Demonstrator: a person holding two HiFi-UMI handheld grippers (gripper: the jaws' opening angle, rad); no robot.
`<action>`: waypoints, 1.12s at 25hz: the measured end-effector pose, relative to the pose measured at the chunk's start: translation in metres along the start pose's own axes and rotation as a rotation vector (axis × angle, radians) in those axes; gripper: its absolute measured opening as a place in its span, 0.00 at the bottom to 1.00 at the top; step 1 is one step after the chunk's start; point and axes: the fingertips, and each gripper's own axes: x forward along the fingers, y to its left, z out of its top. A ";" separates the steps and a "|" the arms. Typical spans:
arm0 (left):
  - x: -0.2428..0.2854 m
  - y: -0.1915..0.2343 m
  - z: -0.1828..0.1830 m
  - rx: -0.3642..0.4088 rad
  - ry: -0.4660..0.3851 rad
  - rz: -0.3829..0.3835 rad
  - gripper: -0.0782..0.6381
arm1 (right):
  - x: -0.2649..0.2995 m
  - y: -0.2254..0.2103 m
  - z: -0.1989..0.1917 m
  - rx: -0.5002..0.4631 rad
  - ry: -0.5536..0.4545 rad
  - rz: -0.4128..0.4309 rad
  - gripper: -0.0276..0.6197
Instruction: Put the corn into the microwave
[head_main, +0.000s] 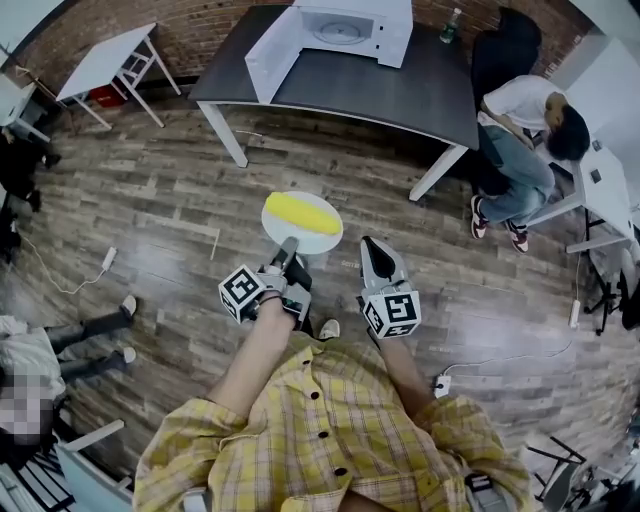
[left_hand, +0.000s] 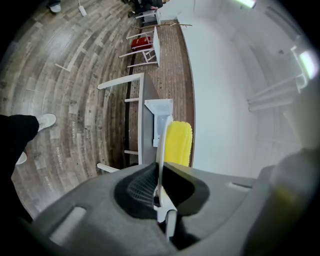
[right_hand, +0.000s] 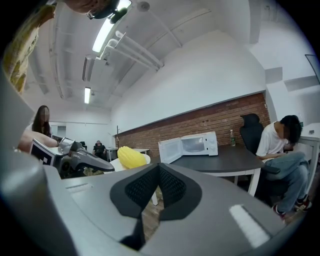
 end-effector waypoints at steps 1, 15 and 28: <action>0.003 0.003 0.002 0.001 -0.002 0.008 0.14 | 0.003 -0.001 -0.001 0.000 0.003 -0.001 0.05; 0.131 -0.010 0.077 0.017 0.034 0.005 0.14 | 0.133 -0.054 0.024 -0.035 0.021 -0.016 0.05; 0.260 -0.057 0.159 0.029 0.119 0.013 0.14 | 0.273 -0.104 0.075 -0.010 0.013 -0.090 0.05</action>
